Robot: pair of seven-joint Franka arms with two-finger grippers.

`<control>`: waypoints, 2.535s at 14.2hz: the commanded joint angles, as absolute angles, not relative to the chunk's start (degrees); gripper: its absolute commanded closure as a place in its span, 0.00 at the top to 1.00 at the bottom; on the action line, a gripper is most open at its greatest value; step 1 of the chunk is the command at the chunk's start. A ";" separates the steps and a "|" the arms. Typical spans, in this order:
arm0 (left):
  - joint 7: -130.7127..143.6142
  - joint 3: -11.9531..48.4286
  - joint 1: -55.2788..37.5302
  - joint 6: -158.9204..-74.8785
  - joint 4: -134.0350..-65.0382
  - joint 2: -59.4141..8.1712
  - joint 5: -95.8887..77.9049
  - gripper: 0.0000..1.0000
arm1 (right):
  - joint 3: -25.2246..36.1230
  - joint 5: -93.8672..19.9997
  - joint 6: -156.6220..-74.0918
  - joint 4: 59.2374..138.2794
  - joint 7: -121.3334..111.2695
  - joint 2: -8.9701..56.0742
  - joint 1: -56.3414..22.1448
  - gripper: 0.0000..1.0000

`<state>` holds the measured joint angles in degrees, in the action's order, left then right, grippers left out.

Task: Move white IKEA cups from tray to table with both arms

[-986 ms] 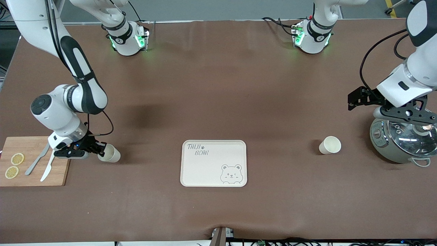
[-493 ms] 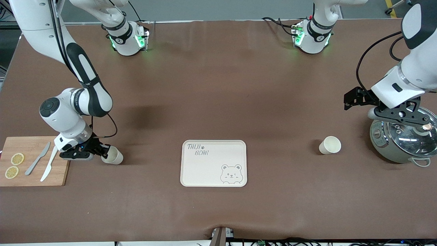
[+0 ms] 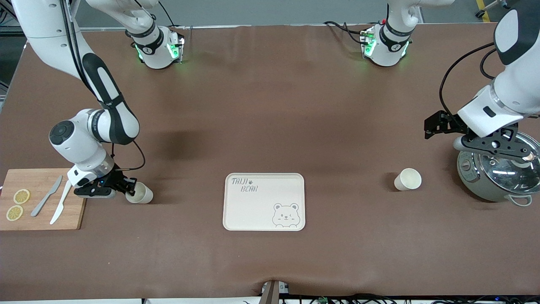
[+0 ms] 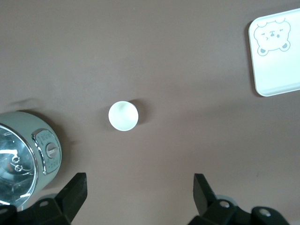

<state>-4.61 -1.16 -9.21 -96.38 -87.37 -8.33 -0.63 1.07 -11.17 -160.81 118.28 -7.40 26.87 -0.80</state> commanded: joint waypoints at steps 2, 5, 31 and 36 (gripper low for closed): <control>-4.39 -0.44 -8.96 -98.35 -87.54 -10.28 -0.53 1.00 | 1.14 -12.75 -155.96 115.33 -8.35 26.11 0.08 1.00; -4.48 -0.09 -10.37 -100.45 -87.71 -11.16 1.57 1.00 | 1.32 -12.57 -138.84 107.78 -8.26 24.53 2.54 1.00; -4.57 -0.09 -9.32 -102.48 -87.98 -11.51 1.58 1.00 | -1.50 4.84 -99.14 98.61 15.82 -0.17 0.35 1.00; -4.48 -0.09 -9.40 -103.09 -88.06 -11.60 1.58 1.00 | -2.02 4.57 -87.92 89.13 16.00 -0.88 -0.18 1.00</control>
